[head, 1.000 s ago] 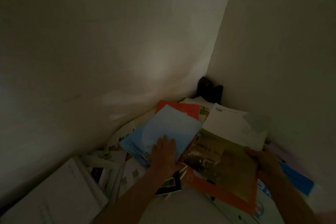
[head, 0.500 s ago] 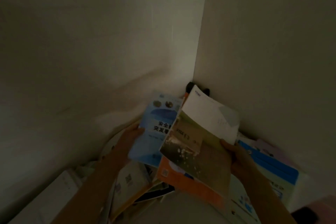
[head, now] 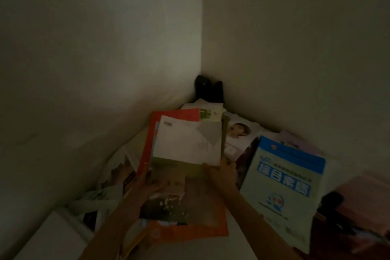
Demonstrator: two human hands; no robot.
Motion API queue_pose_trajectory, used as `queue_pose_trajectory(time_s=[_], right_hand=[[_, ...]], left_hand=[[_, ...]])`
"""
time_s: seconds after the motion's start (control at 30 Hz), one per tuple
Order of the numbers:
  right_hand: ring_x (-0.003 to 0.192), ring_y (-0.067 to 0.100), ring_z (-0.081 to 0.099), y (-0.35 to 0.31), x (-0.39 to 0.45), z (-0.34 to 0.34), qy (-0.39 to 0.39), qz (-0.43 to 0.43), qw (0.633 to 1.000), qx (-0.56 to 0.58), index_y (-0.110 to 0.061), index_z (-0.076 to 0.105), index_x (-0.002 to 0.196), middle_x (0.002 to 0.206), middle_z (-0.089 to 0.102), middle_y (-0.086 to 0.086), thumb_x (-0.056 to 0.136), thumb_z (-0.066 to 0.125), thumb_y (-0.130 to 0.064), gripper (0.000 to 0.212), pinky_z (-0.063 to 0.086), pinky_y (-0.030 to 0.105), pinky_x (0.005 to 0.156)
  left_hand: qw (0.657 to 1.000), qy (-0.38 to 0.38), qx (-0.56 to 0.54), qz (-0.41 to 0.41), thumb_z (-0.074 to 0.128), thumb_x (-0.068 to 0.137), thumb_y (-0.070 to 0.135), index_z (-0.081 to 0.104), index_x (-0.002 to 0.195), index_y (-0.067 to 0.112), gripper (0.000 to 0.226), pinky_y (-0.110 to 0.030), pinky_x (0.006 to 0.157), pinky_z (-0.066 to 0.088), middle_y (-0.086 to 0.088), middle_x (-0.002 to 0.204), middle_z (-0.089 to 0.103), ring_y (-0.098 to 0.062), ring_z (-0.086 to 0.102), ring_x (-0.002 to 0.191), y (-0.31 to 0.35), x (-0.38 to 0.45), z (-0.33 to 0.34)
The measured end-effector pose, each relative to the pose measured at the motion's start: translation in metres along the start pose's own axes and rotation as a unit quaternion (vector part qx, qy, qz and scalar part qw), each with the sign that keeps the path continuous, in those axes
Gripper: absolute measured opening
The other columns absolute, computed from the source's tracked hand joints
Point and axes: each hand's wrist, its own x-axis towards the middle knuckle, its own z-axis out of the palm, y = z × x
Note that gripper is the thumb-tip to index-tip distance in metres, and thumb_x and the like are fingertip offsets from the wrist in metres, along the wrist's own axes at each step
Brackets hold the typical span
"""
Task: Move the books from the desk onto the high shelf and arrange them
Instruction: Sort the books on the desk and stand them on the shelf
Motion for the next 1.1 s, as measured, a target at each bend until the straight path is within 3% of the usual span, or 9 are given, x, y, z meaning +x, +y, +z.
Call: queue_pose_trajectory(time_s=[0.07, 0.17, 0.3, 0.43, 0.57, 0.73, 0.87, 1.0, 1.1], right_hand=[[0.126, 0.022, 0.044, 0.007, -0.009, -0.021, -0.064, 0.005, 0.987, 0.144, -0.032, 0.036, 0.137, 0.141, 0.04, 0.003, 0.088, 0.063, -0.033, 0.056, 0.043, 0.039, 0.103], [0.108, 0.023, 0.062, 0.022, -0.029, -0.065, -0.082, 0.076, 0.939, 0.324, -0.035, 0.047, 0.129, 0.123, 0.06, 0.003, 0.082, 0.065, -0.043, 0.051, 0.057, 0.037, 0.079], [0.085, 0.019, 0.069, 0.051, -0.043, -0.129, 0.079, 0.089, 0.932, 0.341, -0.018, 0.063, 0.102, 0.098, 0.07, 0.009, 0.086, 0.066, -0.024, 0.018, 0.056, 0.03, 0.064], [0.091, 0.024, 0.066, 0.092, -0.047, -0.182, 0.195, 0.099, 0.933, 0.287, -0.018, 0.058, 0.111, 0.103, 0.067, 0.007, 0.089, 0.06, -0.013, 0.022, 0.057, 0.03, 0.064], [0.097, 0.026, 0.062, 0.131, -0.033, -0.193, 0.221, 0.139, 0.943, 0.207, -0.016, 0.055, 0.108, 0.105, 0.062, 0.008, 0.092, 0.052, -0.003, 0.021, 0.057, 0.035, 0.071], [0.127, 0.033, 0.027, 0.153, -0.008, -0.197, 0.231, 0.238, 0.938, -0.102, -0.017, 0.032, 0.137, 0.14, 0.022, 0.012, 0.089, 0.056, -0.021, 0.053, 0.033, 0.044, 0.104], [0.128, 0.036, 0.034, 0.159, 0.007, -0.208, 0.22, 0.292, 0.925, 0.108, -0.019, 0.016, 0.143, 0.141, 0.027, 0.012, 0.078, 0.072, -0.031, 0.087, 0.037, 0.054, 0.104], [0.116, 0.034, 0.051, 0.239, 0.039, -0.213, 0.177, 0.298, 0.922, 0.173, -0.018, 0.039, 0.133, 0.128, 0.051, 0.009, 0.023, 0.08, -0.074, 0.131, 0.048, 0.057, 0.092], [0.097, 0.028, 0.062, 0.179, 0.01, -0.218, 0.191, 0.263, 0.907, 0.268, -0.006, 0.046, 0.122, 0.113, 0.059, 0.012, 0.053, 0.089, -0.037, 0.087, 0.058, 0.045, 0.071]], left_hand=[[0.998, -0.058, -0.03, 0.006, 0.077, 0.073, 0.017, 0.045, 0.117, 0.023, 0.055, -0.011, 0.048, 0.05, 0.016, 0.075, 0.072, 0.008, 0.064, 0.058, -0.001, -0.002, 0.022], [0.988, -0.147, -0.044, 0.002, 0.095, 0.035, 0.023, 0.057, 0.113, 0.01, 0.088, -0.037, 0.057, 0.058, -0.007, 0.088, 0.074, -0.027, 0.071, 0.072, 0.009, -0.008, 0.079], [0.976, -0.218, 0.022, -0.008, 0.087, 0.056, 0.016, 0.057, 0.115, 0.021, 0.067, -0.027, 0.063, 0.056, 0.004, 0.093, 0.074, -0.017, 0.071, 0.083, 0.006, 0.017, 0.147], [0.961, -0.238, 0.139, 0.001, 0.069, 0.077, 0.0, 0.052, 0.113, 0.025, 0.047, -0.018, 0.065, 0.054, 0.007, 0.101, 0.066, -0.008, 0.067, 0.084, -0.03, 0.048, 0.215], [0.957, -0.196, 0.211, -0.019, 0.06, 0.082, -0.011, 0.041, 0.128, 0.012, 0.055, -0.014, 0.067, 0.052, -0.001, 0.114, 0.056, -0.028, 0.054, 0.113, -0.068, 0.07, 0.256], [0.959, -0.122, 0.209, -0.145, 0.07, 0.082, 0.011, 0.025, 0.146, 0.014, 0.078, -0.048, 0.103, 0.04, -0.009, 0.146, 0.035, -0.032, 0.041, 0.129, -0.101, 0.099, 0.263], [0.96, -0.112, 0.152, -0.206, 0.077, 0.071, 0.038, 0.046, 0.132, 0.017, 0.072, -0.046, 0.094, 0.048, -0.008, 0.123, 0.058, -0.029, 0.058, 0.107, -0.098, 0.111, 0.265], [0.962, -0.09, 0.137, -0.217, 0.076, 0.074, 0.033, 0.051, 0.126, 0.013, 0.061, -0.039, 0.07, 0.053, -0.013, 0.111, 0.062, -0.03, 0.06, 0.096, -0.096, 0.114, 0.274], [0.972, -0.081, 0.146, -0.167, 0.07, 0.081, 0.026, 0.056, 0.116, 0.009, 0.042, -0.032, 0.062, 0.048, -0.01, 0.094, 0.064, -0.025, 0.06, 0.083, -0.1, 0.101, 0.274]])
